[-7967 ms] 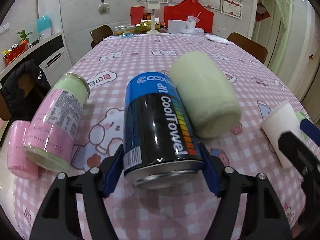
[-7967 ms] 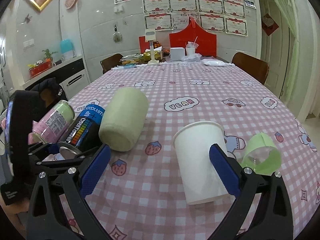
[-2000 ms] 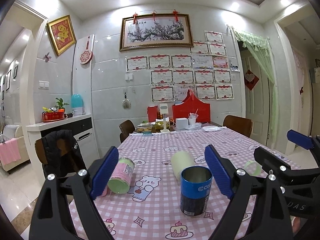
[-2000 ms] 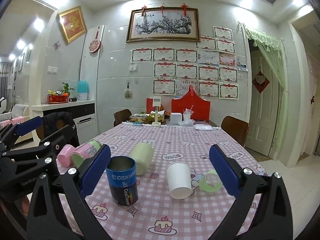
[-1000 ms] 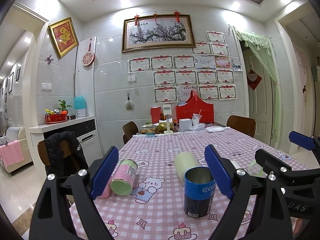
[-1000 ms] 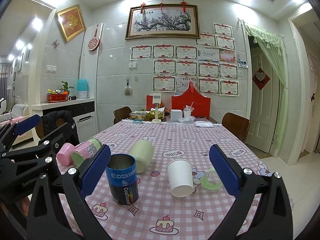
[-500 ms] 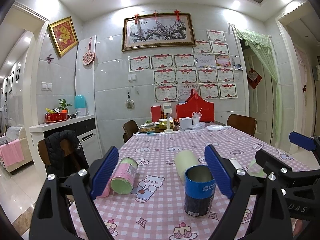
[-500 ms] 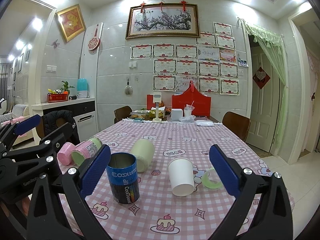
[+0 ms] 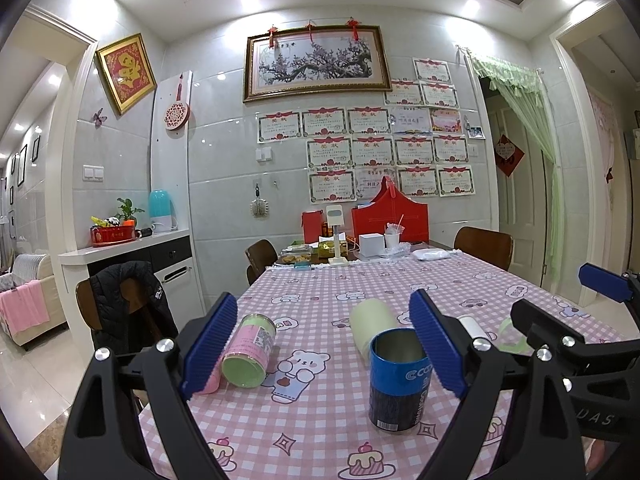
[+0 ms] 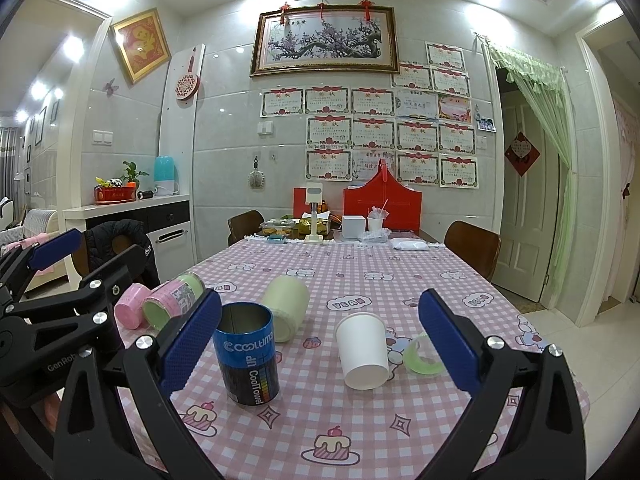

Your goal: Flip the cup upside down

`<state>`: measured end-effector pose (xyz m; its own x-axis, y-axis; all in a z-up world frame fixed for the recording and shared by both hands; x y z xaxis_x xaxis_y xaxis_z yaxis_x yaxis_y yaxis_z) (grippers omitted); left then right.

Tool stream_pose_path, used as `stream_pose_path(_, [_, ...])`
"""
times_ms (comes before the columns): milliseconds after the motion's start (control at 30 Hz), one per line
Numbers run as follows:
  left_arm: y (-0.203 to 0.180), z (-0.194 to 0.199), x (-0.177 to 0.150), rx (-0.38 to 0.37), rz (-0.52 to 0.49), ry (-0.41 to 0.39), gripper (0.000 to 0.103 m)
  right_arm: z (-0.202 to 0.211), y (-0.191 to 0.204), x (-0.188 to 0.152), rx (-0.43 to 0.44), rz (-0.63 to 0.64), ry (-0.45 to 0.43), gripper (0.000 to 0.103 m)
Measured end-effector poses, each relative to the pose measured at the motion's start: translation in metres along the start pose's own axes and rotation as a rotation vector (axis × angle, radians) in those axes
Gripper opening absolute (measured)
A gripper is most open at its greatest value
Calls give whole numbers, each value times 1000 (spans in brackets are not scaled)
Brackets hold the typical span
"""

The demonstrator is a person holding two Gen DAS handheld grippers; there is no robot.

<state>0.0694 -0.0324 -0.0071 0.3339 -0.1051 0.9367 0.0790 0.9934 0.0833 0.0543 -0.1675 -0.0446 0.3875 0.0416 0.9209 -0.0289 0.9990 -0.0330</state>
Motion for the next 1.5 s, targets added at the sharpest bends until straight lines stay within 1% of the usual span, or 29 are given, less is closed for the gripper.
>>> stream_pose_path(1500, [1,-1,-3,2,-2,3,86,-3,0,-6,-1,-2,11,95])
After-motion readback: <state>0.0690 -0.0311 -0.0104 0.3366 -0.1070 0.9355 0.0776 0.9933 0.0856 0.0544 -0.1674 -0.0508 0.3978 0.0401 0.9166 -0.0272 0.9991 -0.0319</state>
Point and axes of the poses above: each gripper's, at about its wrist camera, not at the fingertips, and z roughly against the way its jaws point, y to its left, x to its top, the point moved 7 cm from there along -z, roughly the way its jaws point, and after that the axes turned 14 degrees about y, right-handed, at the moved point
